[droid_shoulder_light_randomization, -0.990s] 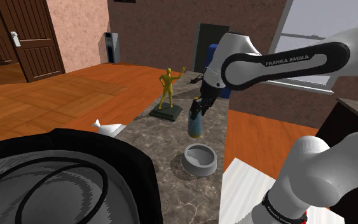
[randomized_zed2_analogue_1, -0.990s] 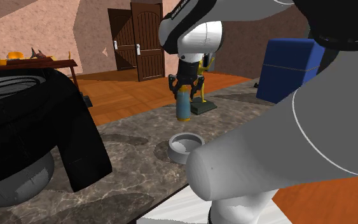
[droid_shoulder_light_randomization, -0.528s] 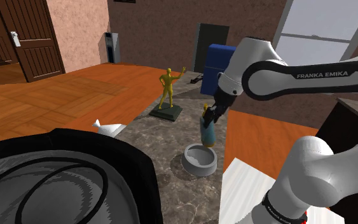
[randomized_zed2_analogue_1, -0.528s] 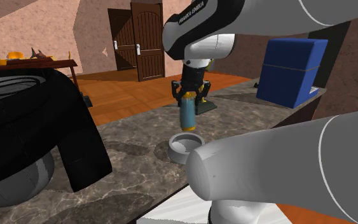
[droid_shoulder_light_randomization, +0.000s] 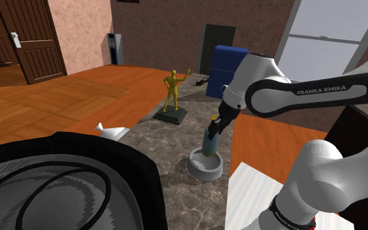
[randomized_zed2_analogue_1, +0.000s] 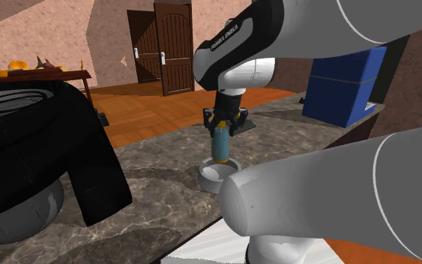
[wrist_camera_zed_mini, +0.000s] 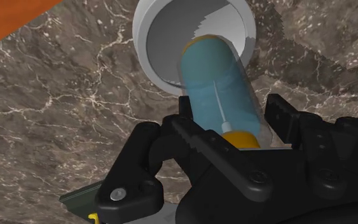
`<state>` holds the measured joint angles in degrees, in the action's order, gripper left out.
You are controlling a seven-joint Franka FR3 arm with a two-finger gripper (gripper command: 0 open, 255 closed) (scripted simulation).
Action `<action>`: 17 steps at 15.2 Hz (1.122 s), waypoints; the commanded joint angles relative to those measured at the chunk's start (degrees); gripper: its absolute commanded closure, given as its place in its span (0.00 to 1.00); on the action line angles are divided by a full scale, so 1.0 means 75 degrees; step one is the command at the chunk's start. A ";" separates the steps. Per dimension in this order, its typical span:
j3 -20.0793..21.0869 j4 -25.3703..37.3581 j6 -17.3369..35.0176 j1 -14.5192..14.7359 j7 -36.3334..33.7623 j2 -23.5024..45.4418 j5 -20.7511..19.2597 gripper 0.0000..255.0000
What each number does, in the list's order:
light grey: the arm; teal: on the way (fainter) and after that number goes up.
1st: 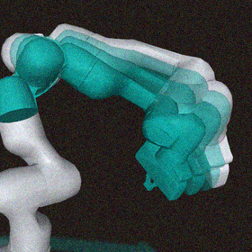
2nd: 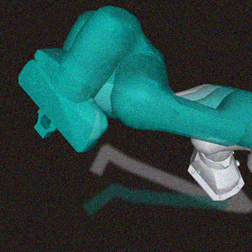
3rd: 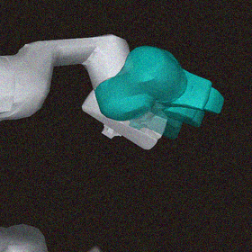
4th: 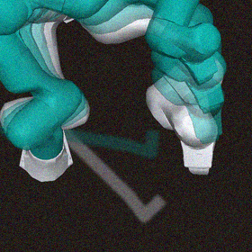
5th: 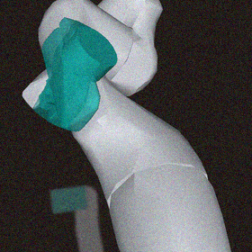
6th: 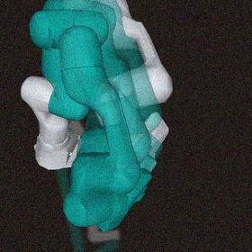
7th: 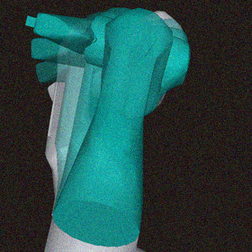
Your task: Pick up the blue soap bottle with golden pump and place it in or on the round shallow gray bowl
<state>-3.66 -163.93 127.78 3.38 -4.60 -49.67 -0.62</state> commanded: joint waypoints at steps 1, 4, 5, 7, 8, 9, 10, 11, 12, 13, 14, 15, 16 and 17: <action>-0.0012 -0.0174 0.0270 -0.0002 0.0010 0.0090 -0.0005 1.00; -0.0029 -0.0414 0.0663 -0.0003 0.0024 0.0243 -0.0010 1.00; -0.0035 -0.0491 0.0799 -0.0002 0.0028 0.0302 -0.0012 1.00; -0.0045 -0.0602 0.1006 -0.0002 0.0036 0.0398 -0.0014 1.00; -0.0045 -0.0603 0.1005 -0.0002 0.0036 0.0396 -0.0014 1.00; -0.0045 -0.0602 0.1006 -0.0002 0.0036 0.0398 -0.0014 1.00; -0.0045 -0.0602 0.1006 -0.0002 0.0036 0.0398 -0.0014 1.00; -0.0045 -0.0602 0.1006 -0.0002 0.0036 0.0398 -0.0014 1.00; -0.0045 -0.0602 0.1006 -0.0002 0.0036 0.0398 -0.0014 1.00; -0.0045 -0.0602 0.1006 -0.0002 0.0036 0.0398 -0.0014 1.00; -0.0045 -0.0602 0.1006 -0.0002 0.0036 0.0398 -0.0014 1.00; -0.0045 -0.0602 0.1006 -0.0001 0.0035 0.0398 -0.0014 0.00; -0.0045 -0.0602 0.1007 -0.0002 0.0036 0.0398 -0.0014 0.00; -0.0045 -0.0602 0.1006 -0.0001 0.0035 0.0398 -0.0014 0.00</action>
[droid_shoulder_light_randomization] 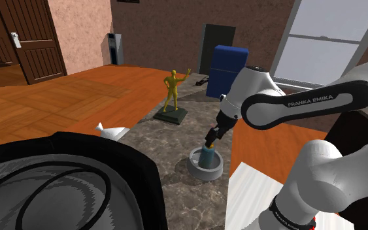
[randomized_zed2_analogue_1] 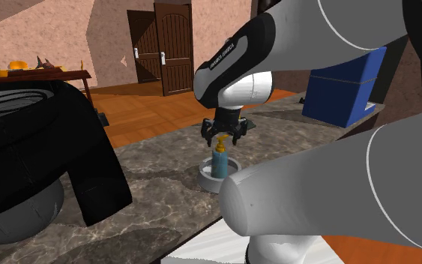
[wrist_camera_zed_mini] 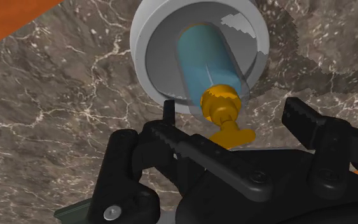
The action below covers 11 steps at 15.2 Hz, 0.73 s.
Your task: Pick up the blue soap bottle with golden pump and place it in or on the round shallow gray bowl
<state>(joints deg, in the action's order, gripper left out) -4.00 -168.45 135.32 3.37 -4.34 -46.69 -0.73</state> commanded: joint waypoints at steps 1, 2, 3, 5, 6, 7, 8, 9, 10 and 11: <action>0.0000 0.0000 0.0000 0.0000 0.0000 0.0000 0.0000 0.00; 0.0000 0.0000 0.0000 0.0000 0.0000 0.0000 0.0000 0.00; 0.0000 0.0000 0.0000 0.0000 0.0000 0.0000 0.0000 0.00; 0.0019 0.0268 -0.0760 -0.0025 -0.0007 -0.0493 -0.0006 0.00; 0.0026 0.0421 -0.1122 -0.0033 -0.0011 -0.0700 -0.0008 0.00; 0.0032 0.0551 -0.1398 -0.0039 -0.0012 -0.0847 -0.0008 0.00; 0.0032 0.0551 -0.1398 -0.0039 -0.0013 -0.0847 -0.0008 0.00; 0.0032 0.0550 -0.1399 -0.0039 -0.0012 -0.0849 -0.0008 0.00; 0.0032 0.0550 -0.1398 -0.0039 -0.0013 -0.0847 -0.0008 0.00; 0.0032 0.0551 -0.1398 -0.0039 -0.0013 -0.0847 -0.0008 0.00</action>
<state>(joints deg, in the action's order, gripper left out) -3.76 -164.39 124.98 3.08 -4.43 -53.00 -0.79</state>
